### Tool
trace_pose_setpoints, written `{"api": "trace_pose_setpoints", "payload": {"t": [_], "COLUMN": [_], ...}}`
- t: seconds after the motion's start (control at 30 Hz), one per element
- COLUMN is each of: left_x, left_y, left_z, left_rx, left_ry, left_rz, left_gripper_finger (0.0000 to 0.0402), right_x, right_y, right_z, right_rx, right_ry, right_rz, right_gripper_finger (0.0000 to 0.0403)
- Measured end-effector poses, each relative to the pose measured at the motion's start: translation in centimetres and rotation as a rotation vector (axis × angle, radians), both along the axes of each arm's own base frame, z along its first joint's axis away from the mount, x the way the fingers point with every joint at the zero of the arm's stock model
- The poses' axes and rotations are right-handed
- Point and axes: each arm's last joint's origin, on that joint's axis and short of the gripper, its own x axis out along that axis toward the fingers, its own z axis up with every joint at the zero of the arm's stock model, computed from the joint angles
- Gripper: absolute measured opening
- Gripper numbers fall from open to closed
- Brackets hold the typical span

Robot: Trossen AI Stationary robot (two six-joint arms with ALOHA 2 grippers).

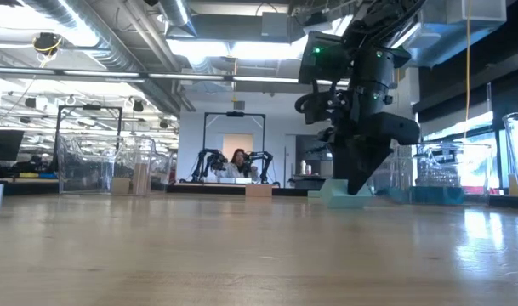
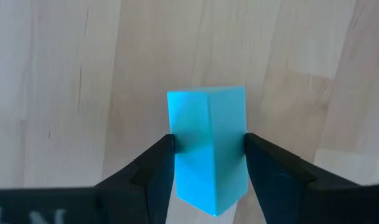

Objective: Sort & place blocks by color
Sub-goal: Put the bottom light blue block into the bottom right transparent bin

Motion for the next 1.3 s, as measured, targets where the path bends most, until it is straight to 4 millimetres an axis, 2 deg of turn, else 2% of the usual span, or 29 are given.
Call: {"api": "trace_pose_setpoints", "payload": {"t": [0.5,0.93,1.3], "left_x": [0.0,0.0,0.0], "left_y": [0.0,0.0,0.0], "left_z": [0.0,0.0,0.0], "left_rx": [0.0,0.0,0.001], "left_ry": [0.0,0.001,0.002], "left_rz": [0.0,0.0,0.0], "left_gripper_finger": [0.0072,0.0072,0.0072], "right_x": [0.2,1.7,1.2], "right_y": [0.0,-0.1,0.0], "right_z": [0.0,1.7,1.7], "right_rx": [0.014,0.012,0.032], "right_ry": [-0.024,-0.076,-0.024], "right_rz": [0.004,0.002,-0.079], "right_gripper_finger": [0.0141,0.0201,0.0209]}}
